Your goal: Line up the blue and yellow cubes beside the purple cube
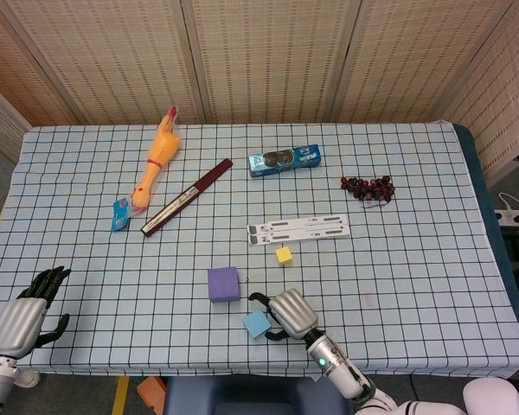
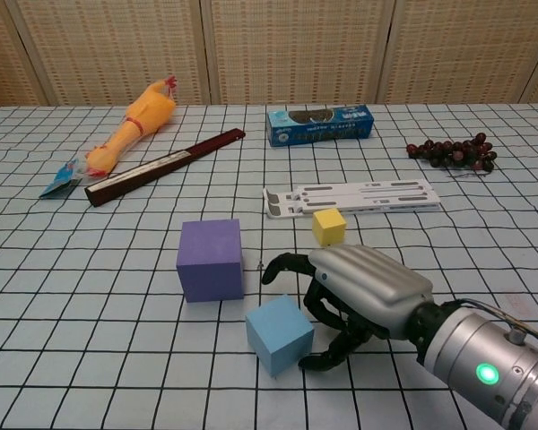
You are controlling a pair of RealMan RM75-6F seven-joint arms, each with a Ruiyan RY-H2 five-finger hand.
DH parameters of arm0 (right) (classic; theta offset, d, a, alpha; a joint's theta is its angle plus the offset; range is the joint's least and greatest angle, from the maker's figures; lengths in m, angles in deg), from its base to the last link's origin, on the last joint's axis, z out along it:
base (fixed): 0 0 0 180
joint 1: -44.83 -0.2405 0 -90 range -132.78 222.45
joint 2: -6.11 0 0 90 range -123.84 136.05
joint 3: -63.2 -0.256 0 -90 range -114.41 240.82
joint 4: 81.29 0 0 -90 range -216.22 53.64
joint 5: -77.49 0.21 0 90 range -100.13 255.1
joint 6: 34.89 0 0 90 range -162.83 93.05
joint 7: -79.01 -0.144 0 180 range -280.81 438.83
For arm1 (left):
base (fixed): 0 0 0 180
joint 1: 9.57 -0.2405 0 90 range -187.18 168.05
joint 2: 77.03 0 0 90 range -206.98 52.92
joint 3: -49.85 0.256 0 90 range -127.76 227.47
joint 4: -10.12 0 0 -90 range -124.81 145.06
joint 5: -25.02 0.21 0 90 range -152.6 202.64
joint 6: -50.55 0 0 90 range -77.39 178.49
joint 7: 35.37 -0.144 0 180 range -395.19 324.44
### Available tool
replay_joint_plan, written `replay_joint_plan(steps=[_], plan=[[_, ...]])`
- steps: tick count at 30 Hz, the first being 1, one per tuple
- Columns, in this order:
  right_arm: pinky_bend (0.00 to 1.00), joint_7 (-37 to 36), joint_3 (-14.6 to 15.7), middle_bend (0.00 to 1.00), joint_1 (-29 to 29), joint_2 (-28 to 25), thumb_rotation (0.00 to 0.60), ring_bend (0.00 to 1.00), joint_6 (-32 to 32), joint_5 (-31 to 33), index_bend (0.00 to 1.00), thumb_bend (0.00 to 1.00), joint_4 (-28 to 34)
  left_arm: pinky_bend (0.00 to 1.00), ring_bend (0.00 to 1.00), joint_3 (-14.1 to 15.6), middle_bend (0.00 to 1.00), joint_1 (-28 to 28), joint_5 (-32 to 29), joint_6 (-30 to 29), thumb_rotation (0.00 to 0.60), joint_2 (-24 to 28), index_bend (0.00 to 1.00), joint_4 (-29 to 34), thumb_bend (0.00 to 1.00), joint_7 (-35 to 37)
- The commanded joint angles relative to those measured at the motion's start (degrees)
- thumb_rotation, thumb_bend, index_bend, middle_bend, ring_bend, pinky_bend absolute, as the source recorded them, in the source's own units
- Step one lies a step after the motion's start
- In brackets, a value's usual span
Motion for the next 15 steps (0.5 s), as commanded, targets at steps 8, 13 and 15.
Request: replay_joint_plan(steps=[8,13,15], plan=[[0.98,-3.3,0.2,0.9,-0.2,2.3,0.6,0.97,-2.6,-1.1,0.51,0.0,-3.6,0.28,0.0,0.1,0.0,0.1,0.0,0.2,0.6,0.0,0.0,0.1,0.45,-0.3],[0.98,-3.4,0.2,0.9,-0.1,2.8,0.6,0.97,-3.4,-1.1,0.6,0.0,-4.8,0.28,0.0,0.2,0.0,0.2,-0.1,0.3,0.6,-0.1,0.0,0.1,0.45,-0.4],[0.98,-3.4,0.0,0.9,-0.1,2.7,0.6,0.97,-4.0,-1.1,0.62,0.0,-4.9,0.28,0.0,0.2,0.0,0.2,-0.1,0.3,0.6,-0.1,0.0,0.1,0.45,-0.4]])
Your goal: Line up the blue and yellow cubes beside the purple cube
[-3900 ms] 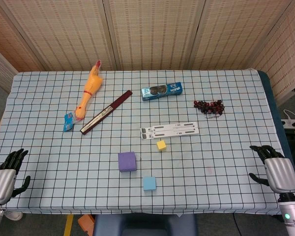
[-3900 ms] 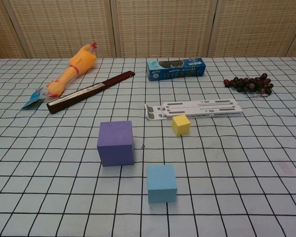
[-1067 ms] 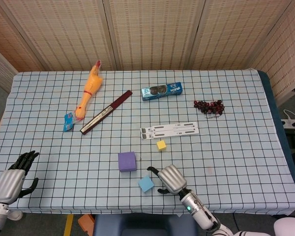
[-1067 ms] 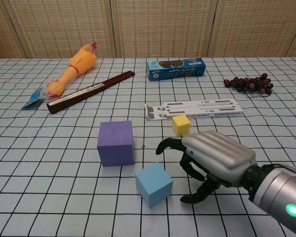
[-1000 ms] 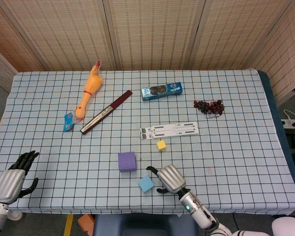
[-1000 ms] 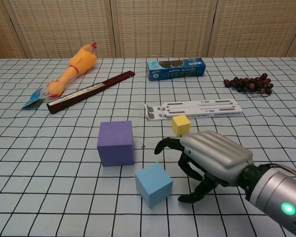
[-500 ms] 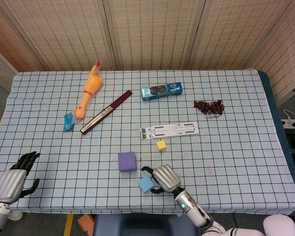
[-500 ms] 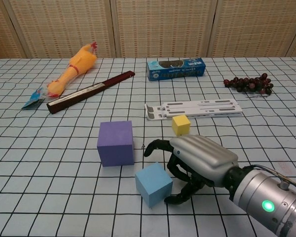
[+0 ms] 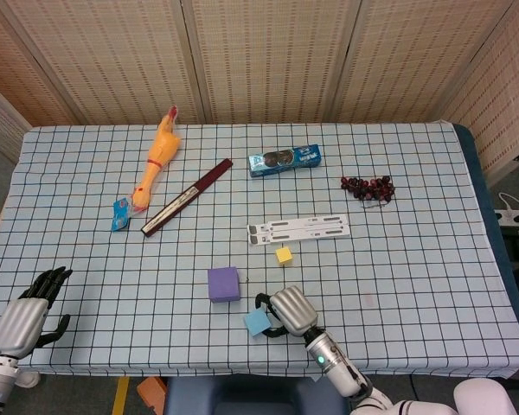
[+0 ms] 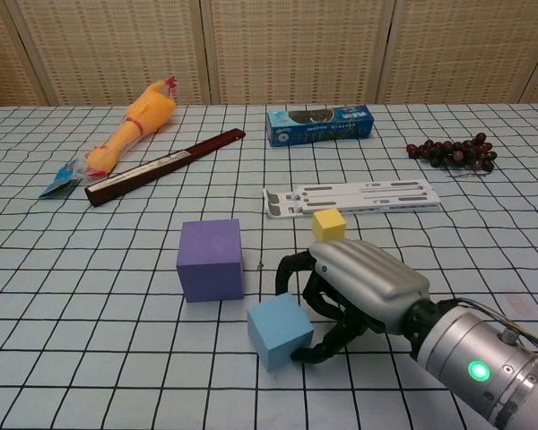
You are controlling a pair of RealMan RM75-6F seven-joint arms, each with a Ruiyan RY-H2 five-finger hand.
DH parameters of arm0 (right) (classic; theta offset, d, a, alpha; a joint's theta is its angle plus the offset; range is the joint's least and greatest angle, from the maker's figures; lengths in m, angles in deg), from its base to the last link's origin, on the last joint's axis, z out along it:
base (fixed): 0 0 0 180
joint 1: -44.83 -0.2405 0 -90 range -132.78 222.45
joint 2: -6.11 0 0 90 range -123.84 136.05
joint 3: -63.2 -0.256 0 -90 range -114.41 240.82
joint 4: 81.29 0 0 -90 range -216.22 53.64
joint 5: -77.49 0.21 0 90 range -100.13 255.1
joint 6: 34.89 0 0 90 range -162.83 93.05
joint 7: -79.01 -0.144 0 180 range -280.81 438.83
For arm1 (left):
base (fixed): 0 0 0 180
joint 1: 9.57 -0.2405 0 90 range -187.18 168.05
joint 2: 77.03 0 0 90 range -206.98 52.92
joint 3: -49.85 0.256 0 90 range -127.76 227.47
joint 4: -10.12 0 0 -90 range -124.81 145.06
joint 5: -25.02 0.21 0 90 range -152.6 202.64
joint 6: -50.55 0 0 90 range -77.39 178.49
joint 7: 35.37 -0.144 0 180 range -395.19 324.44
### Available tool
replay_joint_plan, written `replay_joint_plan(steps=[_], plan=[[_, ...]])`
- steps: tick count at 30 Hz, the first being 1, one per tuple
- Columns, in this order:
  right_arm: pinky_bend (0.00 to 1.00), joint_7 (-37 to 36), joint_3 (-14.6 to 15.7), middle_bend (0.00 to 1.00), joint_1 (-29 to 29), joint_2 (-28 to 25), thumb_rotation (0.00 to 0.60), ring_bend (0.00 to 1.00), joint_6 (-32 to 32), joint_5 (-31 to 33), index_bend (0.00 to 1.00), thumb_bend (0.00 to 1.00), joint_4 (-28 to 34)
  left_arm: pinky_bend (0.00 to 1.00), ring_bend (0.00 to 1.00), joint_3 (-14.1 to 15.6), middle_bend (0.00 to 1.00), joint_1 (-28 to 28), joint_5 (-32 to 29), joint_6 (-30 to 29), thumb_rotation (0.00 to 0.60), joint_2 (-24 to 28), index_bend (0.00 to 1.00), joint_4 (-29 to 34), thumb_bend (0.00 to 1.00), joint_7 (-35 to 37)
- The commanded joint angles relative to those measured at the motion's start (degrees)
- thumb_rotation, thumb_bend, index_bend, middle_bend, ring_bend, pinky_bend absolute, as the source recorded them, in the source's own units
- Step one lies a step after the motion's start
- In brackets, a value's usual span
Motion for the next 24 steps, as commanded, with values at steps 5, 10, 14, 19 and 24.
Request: replay_joint_plan(steps=[5,10,14,19,24], plan=[[0.99,1.1,-1.0,0.91,0.1,-0.8,0.6,0.97,-1.6,0.3,0.64,0.0,0.8,0.28,0.0,0.2,0.0,0.1,0.1,0.2,0.6,0.0,0.0,0.1,0.45,-0.1],[0.99,5.0,-2.4,0.91,0.4,-1.6,0.6,0.97,-2.7,2.0,0.64,0.0,2.0,0.28,0.0,0.2,0.0,0.1,0.0,0.1,0.6,0.0,0.0,0.2,0.45,-0.1],[0.99,7.3,-3.9,0.91,0.6,-0.9,0.6,0.97,-3.2,4.2,0.64,0.0,1.7,0.28,0.0,0.2,0.0,0.1,0.1,0.1,0.6,0.1,0.0,0.2,0.45,-0.1],[0.99,7.5,-5.6,0.91,-0.1,1.4,0.6,0.97,-2.6,6.4,0.64,0.0,-0.8,0.28,0.0,0.2,0.0,0.1,0.2,-0.1,0.6,0.1,0.0,0.3,0.45,-0.3],[0.99,7.1,-6.9,0.91,-0.8,4.9,0.6,0.97,-2.0,8.6,0.64,0.0,-4.3,0.28,0.0,0.2,0.0,-0.2,0.7,-1.0,0.6,-0.1,0.0,0.2,0.45,-0.7]])
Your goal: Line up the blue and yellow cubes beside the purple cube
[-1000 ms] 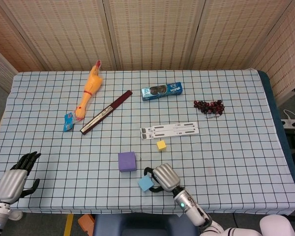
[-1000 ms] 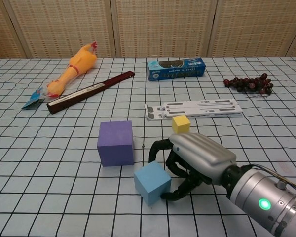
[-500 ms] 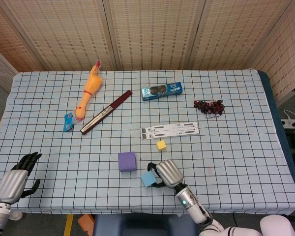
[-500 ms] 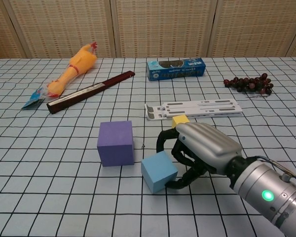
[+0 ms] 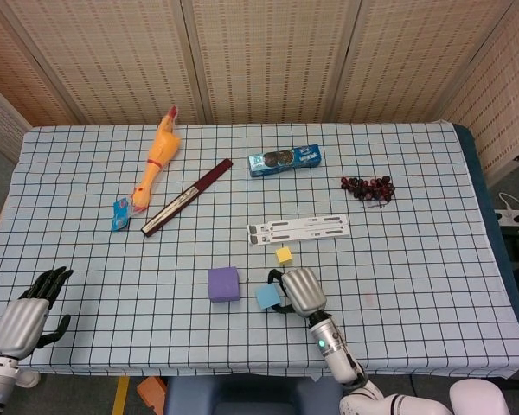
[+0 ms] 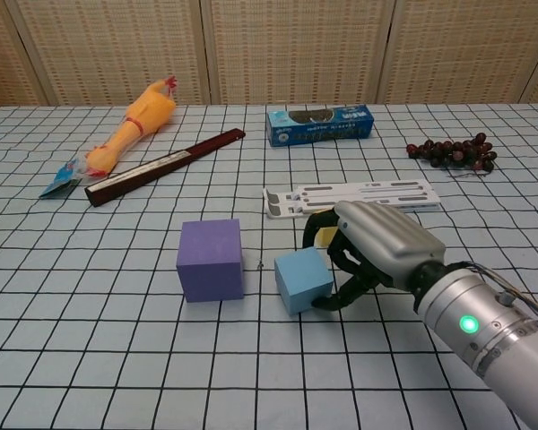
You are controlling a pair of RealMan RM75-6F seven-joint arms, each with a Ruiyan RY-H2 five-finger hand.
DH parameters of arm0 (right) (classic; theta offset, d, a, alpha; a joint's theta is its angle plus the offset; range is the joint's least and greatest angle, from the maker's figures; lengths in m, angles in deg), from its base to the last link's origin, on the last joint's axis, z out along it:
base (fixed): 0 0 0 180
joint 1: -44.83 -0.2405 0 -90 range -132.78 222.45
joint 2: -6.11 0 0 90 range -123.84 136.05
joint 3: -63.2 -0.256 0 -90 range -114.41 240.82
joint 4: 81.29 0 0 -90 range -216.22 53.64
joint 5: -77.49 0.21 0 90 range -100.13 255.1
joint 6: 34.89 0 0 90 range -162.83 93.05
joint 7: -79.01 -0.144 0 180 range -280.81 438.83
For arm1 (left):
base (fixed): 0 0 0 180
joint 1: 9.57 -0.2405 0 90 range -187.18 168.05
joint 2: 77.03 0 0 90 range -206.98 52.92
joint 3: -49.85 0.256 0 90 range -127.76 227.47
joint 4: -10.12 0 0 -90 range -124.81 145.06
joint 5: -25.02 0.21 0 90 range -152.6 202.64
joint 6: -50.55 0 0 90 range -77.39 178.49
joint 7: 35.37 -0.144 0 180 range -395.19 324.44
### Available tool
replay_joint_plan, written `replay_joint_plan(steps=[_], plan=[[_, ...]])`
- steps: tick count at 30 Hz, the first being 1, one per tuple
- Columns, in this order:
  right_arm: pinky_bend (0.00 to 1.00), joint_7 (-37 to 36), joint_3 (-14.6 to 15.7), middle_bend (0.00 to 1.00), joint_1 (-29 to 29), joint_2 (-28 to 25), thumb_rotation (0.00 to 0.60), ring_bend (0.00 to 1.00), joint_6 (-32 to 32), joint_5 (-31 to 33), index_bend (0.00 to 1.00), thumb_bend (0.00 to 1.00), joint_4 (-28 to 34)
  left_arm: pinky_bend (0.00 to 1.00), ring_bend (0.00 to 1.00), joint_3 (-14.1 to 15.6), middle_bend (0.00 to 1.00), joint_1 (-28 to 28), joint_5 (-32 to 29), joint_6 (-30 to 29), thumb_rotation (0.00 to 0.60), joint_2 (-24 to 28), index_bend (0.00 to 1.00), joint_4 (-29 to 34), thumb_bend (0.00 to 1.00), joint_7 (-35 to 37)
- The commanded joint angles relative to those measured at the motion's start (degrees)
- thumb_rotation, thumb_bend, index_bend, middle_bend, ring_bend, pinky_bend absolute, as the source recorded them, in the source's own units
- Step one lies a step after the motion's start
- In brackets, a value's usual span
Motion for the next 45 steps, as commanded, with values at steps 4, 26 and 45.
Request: replay_joint_plan(steps=[4,26,45], plan=[[0.99,-0.5,-1.5,0.91,-0.7,4.3,0.6,0.97,-0.1,2.2,0.64,0.0,-4.0,0.28,0.0,0.1,0.0,-0.1,0.4,-0.3,0.6,-0.1,0.0,-0.1,0.45,0.1],[0.99,2.1,-4.8,0.91,-2.9,6.4,0.6,0.97,-0.6,5.1,0.64,0.0,-4.0,0.28,0.0,0.3,0.0,0.4,-0.1,0.9,0.6,-0.3,0.0,0.1,0.45,-1.0],[0.99,4.1,-5.9,0.91,-4.5,9.3,0.6,0.97,-0.4,7.5,0.64,0.0,-5.7,0.28,0.0,0.5,0.0,0.6,0.2,1.2,0.6,-0.2,0.0,-0.1,0.45,-0.7]])
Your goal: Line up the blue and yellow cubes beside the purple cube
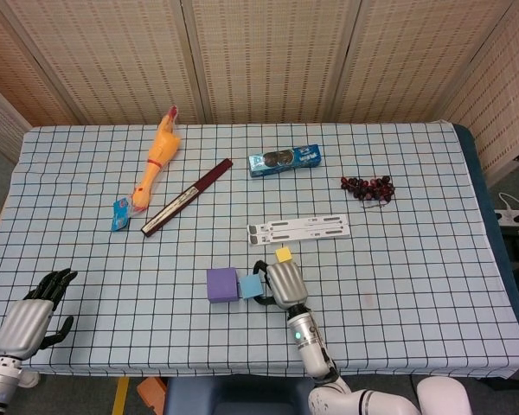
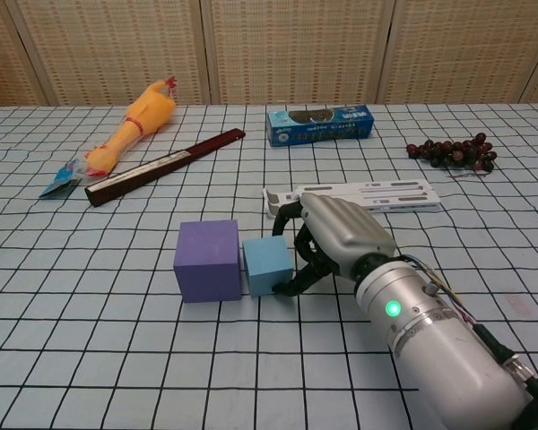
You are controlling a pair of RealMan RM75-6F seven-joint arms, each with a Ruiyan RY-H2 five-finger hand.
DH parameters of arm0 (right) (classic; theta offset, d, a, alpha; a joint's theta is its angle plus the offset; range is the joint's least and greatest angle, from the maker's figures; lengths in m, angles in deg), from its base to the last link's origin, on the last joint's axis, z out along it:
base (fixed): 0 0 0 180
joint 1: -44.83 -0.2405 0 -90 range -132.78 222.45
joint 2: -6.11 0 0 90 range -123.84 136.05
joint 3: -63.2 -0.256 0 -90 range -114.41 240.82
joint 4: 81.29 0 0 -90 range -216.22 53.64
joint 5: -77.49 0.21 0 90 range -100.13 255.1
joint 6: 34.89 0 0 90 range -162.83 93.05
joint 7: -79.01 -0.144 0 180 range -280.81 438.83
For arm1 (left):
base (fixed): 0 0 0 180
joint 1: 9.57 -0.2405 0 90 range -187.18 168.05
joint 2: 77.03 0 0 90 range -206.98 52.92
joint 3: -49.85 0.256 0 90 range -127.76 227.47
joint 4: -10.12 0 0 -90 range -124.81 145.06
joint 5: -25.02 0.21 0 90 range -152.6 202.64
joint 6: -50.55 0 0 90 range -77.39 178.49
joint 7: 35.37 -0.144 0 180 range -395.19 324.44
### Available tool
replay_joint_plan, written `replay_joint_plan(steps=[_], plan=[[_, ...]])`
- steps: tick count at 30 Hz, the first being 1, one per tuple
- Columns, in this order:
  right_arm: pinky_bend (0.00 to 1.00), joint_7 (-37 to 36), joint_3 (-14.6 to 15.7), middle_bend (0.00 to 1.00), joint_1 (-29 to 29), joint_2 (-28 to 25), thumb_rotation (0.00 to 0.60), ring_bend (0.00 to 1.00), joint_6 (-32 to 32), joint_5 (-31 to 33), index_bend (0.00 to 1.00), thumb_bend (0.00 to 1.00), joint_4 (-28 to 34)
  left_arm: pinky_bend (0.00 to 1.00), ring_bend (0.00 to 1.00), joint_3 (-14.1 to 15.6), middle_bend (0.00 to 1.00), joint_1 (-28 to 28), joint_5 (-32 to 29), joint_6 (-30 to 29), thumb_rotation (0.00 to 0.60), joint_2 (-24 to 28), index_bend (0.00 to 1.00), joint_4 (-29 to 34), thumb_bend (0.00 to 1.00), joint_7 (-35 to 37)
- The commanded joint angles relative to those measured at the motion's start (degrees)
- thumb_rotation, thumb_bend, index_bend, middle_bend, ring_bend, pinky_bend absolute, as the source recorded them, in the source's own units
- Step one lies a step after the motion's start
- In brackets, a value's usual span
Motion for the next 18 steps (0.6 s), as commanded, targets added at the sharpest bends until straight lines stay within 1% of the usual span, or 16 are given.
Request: replay_joint_plan(steps=[1,9,18], plan=[[0.99,-0.1,-0.4,0.91,-0.2,0.2,0.6,0.97,0.1,0.3,0.64,0.0,-0.6,0.28,0.0,0.0,0.0,0.0,0.0,0.1,0.6,0.0,0.0,0.0,0.45,-0.1],[0.99,-1.0,-2.1,0.91,-1.5,1.4,0.6,0.97,1.5,1.9,0.64,0.0,-2.4,0.28,0.0,0.2,0.0,0.2,0.0,0.4,0.6,-0.1,0.0,0.1,0.45,-0.5],[0.99,-1.8,-2.2,0.91,-2.5,2.5,0.6,0.97,1.8,2.0,0.64,0.0,-3.4,0.28,0.0,0.4,0.0,0.4,0.1,1.0,0.6,-0.2,0.0,0.0,0.45,-0.7]])
